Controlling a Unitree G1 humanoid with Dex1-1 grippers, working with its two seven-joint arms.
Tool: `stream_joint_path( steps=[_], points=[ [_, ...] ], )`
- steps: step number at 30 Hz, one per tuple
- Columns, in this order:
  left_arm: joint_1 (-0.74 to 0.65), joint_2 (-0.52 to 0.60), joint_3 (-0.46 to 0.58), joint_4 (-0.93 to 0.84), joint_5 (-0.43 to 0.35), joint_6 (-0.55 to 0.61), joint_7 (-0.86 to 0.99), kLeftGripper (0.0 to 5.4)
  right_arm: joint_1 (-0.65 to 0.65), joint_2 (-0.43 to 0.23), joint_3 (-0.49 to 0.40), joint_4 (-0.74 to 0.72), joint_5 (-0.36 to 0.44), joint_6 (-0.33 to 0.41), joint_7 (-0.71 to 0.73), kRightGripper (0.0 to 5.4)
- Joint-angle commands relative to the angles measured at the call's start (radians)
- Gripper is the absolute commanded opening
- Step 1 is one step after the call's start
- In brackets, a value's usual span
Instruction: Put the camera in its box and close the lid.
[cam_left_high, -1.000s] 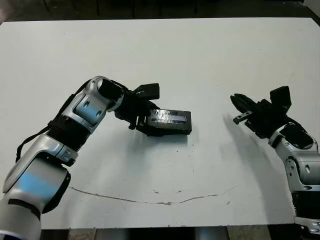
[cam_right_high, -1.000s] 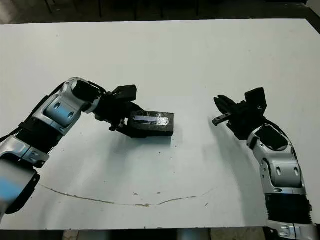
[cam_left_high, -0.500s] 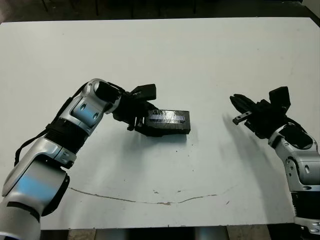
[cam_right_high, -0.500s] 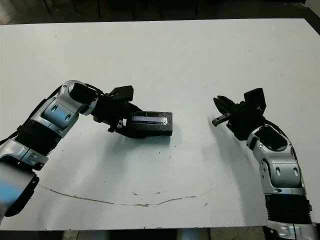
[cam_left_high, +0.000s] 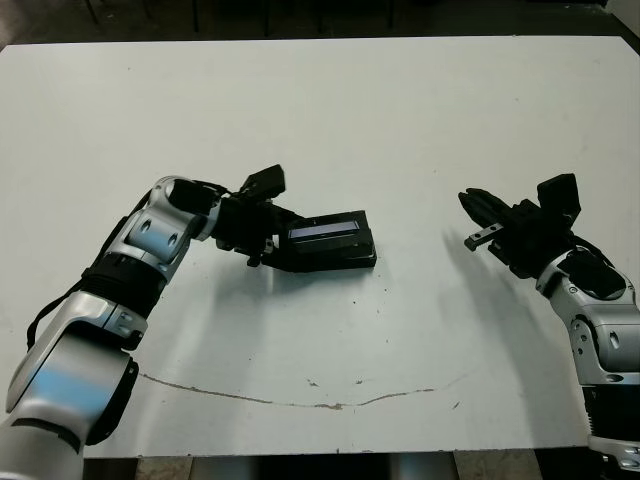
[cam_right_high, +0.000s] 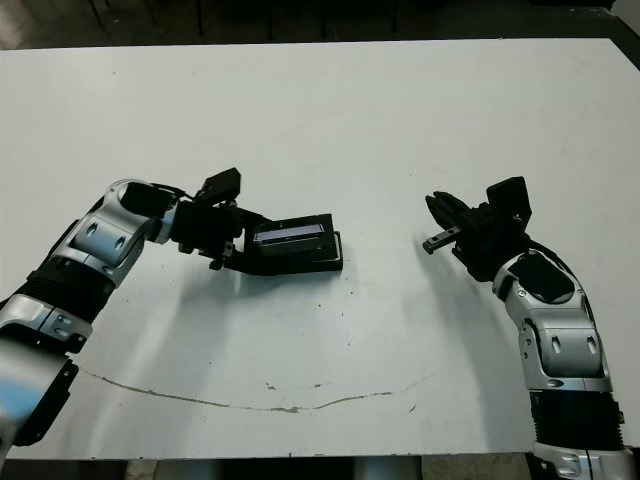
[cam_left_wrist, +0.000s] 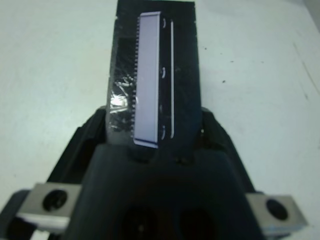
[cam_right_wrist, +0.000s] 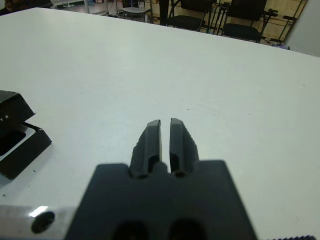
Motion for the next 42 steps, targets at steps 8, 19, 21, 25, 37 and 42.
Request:
stream_joint_path(
  steps=[8,19,21,25,37,42],
  points=[
    [0.053,0.032,-0.007,0.026,0.036,0.040,0.018,2.91,0.019,-0.004,0.006,0.009,-0.004,0.007,0.007,0.00],
    [0.055,-0.020,-0.033,0.054,0.037,0.031,0.026,2.91,0.020,-0.003,0.007,0.006,-0.005,0.010,0.004,0.00],
    [0.054,-0.035,-0.041,0.062,0.039,0.027,0.027,2.91,0.020,-0.003,0.007,0.004,-0.004,0.010,0.004,0.00],
    [0.046,-0.067,-0.060,0.083,0.042,0.055,0.027,2.91,0.023,-0.004,0.004,0.001,-0.001,0.006,0.007,0.00],
    [0.013,-0.141,-0.099,0.169,0.070,0.073,0.061,2.91,0.025,-0.011,0.002,-0.010,0.000,0.022,0.006,0.00],
    [-0.026,-0.166,-0.139,0.171,0.119,0.083,0.092,2.91,0.027,-0.013,-0.001,-0.007,0.005,0.018,0.015,0.00]
  ],
)
